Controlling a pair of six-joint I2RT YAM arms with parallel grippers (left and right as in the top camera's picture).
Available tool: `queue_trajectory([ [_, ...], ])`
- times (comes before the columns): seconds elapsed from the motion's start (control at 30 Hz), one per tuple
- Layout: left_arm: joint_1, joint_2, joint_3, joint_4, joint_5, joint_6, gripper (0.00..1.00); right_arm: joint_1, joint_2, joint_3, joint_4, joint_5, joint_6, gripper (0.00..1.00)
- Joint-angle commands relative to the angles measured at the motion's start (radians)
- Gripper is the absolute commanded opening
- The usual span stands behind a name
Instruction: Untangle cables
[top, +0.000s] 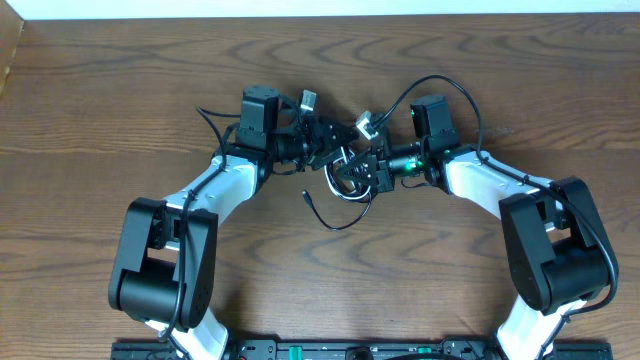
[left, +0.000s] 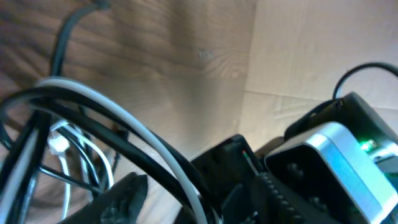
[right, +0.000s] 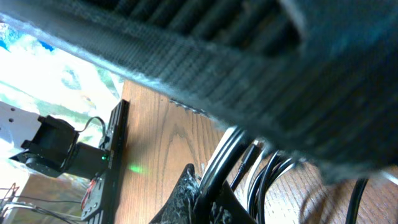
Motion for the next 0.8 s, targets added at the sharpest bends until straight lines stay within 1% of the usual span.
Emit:
queue_trajectory([
  [0.0, 0.000, 0.004, 0.016, -0.014, -0.023, 0.158, 0.65, -0.009, 0.000, 0.000, 0.002, -0.022, 0.034, 0.01],
  [0.17, 0.004, 0.004, 0.016, -0.101, -0.044, 0.233, 0.71, -0.035, 0.000, 0.000, 0.014, -0.022, 0.072, 0.01],
  [0.27, 0.014, 0.004, 0.016, -0.189, -0.102, 0.262, 0.74, -0.060, 0.000, 0.000, 0.018, -0.022, 0.084, 0.01],
  [0.5, 0.027, 0.004, 0.016, -0.263, -0.102, 0.361, 0.75, -0.080, 0.000, 0.000, 0.018, -0.022, 0.103, 0.01],
  [0.6, 0.027, 0.004, 0.016, -0.287, -0.102, 0.367, 0.79, -0.081, 0.000, 0.000, 0.018, -0.022, 0.106, 0.01],
  [0.77, 0.027, 0.004, 0.016, -0.282, -0.102, 0.357, 0.79, -0.080, 0.000, 0.000, 0.016, -0.022, 0.110, 0.01],
])
